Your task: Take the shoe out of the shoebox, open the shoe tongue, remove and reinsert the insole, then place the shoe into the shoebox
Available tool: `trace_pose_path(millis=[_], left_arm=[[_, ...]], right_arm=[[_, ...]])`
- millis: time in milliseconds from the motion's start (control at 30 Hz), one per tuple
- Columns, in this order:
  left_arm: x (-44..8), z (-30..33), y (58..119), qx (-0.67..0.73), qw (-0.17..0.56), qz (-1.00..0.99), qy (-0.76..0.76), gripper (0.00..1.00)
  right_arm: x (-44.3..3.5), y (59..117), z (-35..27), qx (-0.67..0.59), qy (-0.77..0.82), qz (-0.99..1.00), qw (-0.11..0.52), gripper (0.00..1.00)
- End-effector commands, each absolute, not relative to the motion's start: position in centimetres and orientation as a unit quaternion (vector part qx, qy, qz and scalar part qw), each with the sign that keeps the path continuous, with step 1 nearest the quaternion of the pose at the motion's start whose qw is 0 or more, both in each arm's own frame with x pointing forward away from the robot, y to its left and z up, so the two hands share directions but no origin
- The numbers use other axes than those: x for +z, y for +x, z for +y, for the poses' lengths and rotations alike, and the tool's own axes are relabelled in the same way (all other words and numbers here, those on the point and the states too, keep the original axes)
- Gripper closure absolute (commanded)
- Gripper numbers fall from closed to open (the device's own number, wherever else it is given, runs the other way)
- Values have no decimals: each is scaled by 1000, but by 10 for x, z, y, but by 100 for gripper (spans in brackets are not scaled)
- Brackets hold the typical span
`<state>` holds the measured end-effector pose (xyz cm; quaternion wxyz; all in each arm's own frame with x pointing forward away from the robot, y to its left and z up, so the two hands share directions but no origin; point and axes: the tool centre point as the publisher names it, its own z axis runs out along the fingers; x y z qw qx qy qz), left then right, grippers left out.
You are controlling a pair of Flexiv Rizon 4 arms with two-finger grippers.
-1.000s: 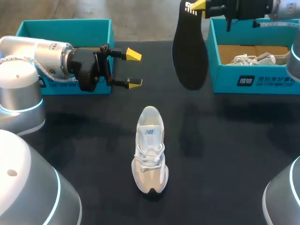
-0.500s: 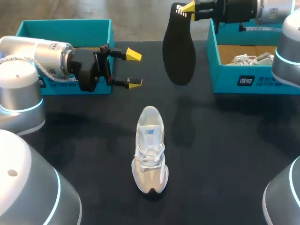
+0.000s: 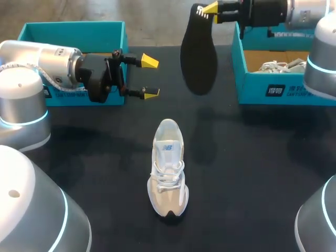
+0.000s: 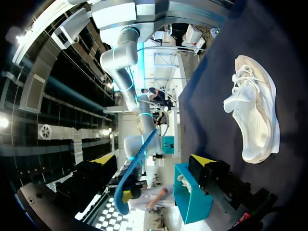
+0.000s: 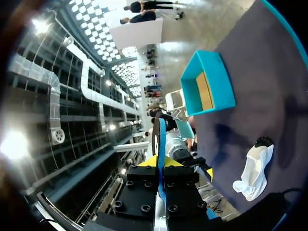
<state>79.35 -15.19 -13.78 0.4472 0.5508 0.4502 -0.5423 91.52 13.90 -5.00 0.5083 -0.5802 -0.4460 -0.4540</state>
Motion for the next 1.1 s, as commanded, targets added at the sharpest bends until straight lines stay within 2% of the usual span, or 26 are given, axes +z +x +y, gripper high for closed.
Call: trace_pose_path(millis=[33, 633, 1100], left_arm=[[-139, -153, 793, -542, 449, 450, 550, 0], [-139, -153, 793, -542, 449, 450, 550, 0], [-139, -153, 793, -542, 449, 450, 550, 0]], right_arm=[[-49, 899, 155, -458, -603, -430, 491, 100], [-91, 896, 166, -443, -624, -406, 500, 100], [-98, 908, 173, -434, -637, -386, 507, 100]])
